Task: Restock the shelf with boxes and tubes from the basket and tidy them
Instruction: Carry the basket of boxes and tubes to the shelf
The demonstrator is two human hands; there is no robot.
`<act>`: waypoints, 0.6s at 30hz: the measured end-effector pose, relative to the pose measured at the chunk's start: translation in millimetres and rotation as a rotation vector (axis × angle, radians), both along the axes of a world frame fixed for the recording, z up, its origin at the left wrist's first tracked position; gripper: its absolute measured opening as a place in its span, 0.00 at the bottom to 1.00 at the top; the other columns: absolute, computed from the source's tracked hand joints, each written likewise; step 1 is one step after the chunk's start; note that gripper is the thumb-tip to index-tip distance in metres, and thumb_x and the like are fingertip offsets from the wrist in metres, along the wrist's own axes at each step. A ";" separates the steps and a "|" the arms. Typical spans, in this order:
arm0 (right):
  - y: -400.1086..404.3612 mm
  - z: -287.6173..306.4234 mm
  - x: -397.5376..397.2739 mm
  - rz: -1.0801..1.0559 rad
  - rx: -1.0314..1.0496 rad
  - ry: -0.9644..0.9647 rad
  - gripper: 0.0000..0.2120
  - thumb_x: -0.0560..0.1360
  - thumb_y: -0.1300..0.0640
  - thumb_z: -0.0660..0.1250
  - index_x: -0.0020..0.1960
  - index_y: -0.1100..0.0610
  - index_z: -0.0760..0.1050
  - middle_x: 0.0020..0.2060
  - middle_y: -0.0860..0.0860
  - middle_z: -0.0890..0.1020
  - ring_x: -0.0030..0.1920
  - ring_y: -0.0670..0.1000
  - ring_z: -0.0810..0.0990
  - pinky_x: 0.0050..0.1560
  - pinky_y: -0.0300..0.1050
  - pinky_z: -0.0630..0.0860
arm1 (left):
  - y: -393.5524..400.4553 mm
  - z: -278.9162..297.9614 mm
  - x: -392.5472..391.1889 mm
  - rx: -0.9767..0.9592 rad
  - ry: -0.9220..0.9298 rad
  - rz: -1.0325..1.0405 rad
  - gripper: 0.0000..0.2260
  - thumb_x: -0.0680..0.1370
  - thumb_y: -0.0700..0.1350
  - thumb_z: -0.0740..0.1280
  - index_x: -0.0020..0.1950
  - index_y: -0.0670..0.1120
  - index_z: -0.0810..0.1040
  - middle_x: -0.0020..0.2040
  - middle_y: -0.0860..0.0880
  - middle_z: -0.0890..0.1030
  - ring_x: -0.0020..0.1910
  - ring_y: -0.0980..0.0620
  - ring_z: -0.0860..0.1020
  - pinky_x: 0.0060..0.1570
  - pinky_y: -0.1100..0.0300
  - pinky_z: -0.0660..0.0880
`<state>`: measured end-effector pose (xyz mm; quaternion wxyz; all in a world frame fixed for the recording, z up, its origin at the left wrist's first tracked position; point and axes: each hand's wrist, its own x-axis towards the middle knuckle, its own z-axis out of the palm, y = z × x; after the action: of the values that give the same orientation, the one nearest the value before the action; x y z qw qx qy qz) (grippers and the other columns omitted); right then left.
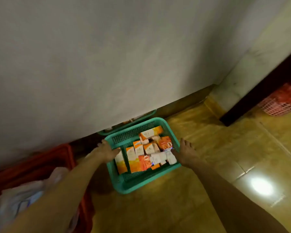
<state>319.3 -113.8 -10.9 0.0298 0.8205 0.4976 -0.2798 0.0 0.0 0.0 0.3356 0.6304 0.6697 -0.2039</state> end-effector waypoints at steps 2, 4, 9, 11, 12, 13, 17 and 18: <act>8.3 -26.0 -0.7 -0.043 0.029 0.005 0.40 0.79 0.37 0.58 0.78 0.61 0.50 0.75 0.61 0.61 0.74 0.62 0.59 0.71 0.60 0.63 | -1.8 -29.5 -0.1 -0.052 0.009 0.077 0.53 0.75 0.71 0.60 0.79 0.39 0.34 0.81 0.35 0.44 0.79 0.35 0.54 0.76 0.45 0.58; 21.8 -46.9 1.6 -0.066 0.018 0.019 0.41 0.78 0.34 0.56 0.79 0.60 0.49 0.76 0.61 0.59 0.75 0.62 0.58 0.71 0.61 0.63 | -2.3 -59.0 0.9 -0.066 0.002 0.143 0.58 0.71 0.74 0.62 0.79 0.40 0.31 0.81 0.36 0.43 0.79 0.35 0.53 0.76 0.45 0.58; 40.8 -96.6 -2.6 -0.162 0.050 0.132 0.49 0.76 0.30 0.56 0.80 0.61 0.40 0.79 0.61 0.51 0.77 0.63 0.55 0.74 0.62 0.59 | -1.8 -103.5 14.0 -0.066 -0.045 0.181 0.64 0.65 0.80 0.62 0.79 0.40 0.32 0.80 0.36 0.41 0.79 0.35 0.50 0.75 0.45 0.59; 35.8 -103.4 -3.9 -0.194 0.054 0.128 0.53 0.73 0.27 0.58 0.80 0.60 0.39 0.79 0.61 0.51 0.77 0.64 0.55 0.73 0.62 0.60 | -6.0 -107.7 16.1 -0.035 -0.054 0.182 0.64 0.63 0.81 0.61 0.79 0.42 0.32 0.80 0.36 0.40 0.79 0.35 0.51 0.74 0.45 0.60; 28.7 -104.2 -3.3 -0.197 0.050 0.100 0.54 0.72 0.26 0.58 0.80 0.60 0.40 0.78 0.62 0.52 0.76 0.64 0.56 0.73 0.62 0.61 | -8.6 -107.7 16.1 -0.013 -0.074 0.186 0.65 0.62 0.81 0.62 0.79 0.44 0.32 0.80 0.37 0.41 0.78 0.34 0.53 0.73 0.44 0.62; 20.1 -104.9 -0.6 -0.204 0.051 0.083 0.55 0.71 0.25 0.59 0.80 0.60 0.41 0.78 0.63 0.53 0.76 0.64 0.57 0.73 0.62 0.62 | -10.7 -109.4 15.9 0.019 -0.108 0.192 0.65 0.61 0.81 0.63 0.79 0.45 0.32 0.81 0.37 0.42 0.78 0.34 0.56 0.72 0.44 0.63; -29.8 -111.1 13.8 -0.400 0.044 0.158 0.55 0.67 0.24 0.63 0.79 0.58 0.50 0.75 0.63 0.61 0.73 0.64 0.64 0.71 0.62 0.66 | -20.5 -118.6 16.4 0.150 -0.220 0.197 0.66 0.60 0.79 0.66 0.80 0.46 0.33 0.81 0.41 0.52 0.76 0.36 0.61 0.70 0.41 0.67; -44.3 -115.7 14.9 -0.463 0.063 0.211 0.56 0.65 0.23 0.64 0.78 0.57 0.53 0.74 0.62 0.65 0.71 0.63 0.68 0.69 0.62 0.69 | -25.1 -121.5 17.6 0.174 -0.256 0.193 0.66 0.61 0.78 0.68 0.80 0.47 0.34 0.81 0.42 0.55 0.76 0.37 0.63 0.69 0.42 0.68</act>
<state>334.2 -158.0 -126.5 -0.1128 0.8793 0.3055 -0.3476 17.6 -25.1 -121.5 0.3801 0.6106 0.6941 -0.0300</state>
